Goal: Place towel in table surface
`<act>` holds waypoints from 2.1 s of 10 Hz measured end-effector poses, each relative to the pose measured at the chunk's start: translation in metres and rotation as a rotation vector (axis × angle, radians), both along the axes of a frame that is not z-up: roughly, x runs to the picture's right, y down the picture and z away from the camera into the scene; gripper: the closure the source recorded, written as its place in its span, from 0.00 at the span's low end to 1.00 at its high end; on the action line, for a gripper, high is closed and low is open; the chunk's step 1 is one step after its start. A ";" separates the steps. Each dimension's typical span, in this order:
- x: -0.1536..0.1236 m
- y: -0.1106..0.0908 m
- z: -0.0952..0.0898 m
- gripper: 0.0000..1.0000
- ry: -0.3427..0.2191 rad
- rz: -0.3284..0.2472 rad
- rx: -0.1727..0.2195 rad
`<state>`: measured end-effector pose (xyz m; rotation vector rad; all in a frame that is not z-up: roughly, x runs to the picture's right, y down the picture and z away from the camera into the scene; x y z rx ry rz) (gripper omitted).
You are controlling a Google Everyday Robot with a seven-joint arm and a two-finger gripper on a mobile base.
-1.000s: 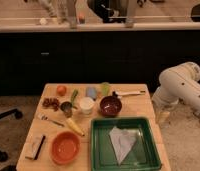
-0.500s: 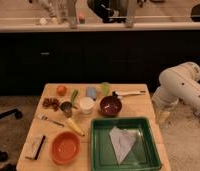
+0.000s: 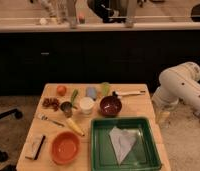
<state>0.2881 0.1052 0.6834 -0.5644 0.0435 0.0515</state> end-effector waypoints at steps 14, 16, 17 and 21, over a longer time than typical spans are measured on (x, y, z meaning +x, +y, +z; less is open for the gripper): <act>-0.086 0.062 -0.009 0.20 -0.226 -0.189 -0.066; -0.092 0.073 0.001 0.20 -0.251 -0.176 -0.080; -0.094 0.078 0.005 0.20 -0.256 -0.173 -0.084; -0.096 0.083 0.008 0.20 -0.268 -0.180 -0.091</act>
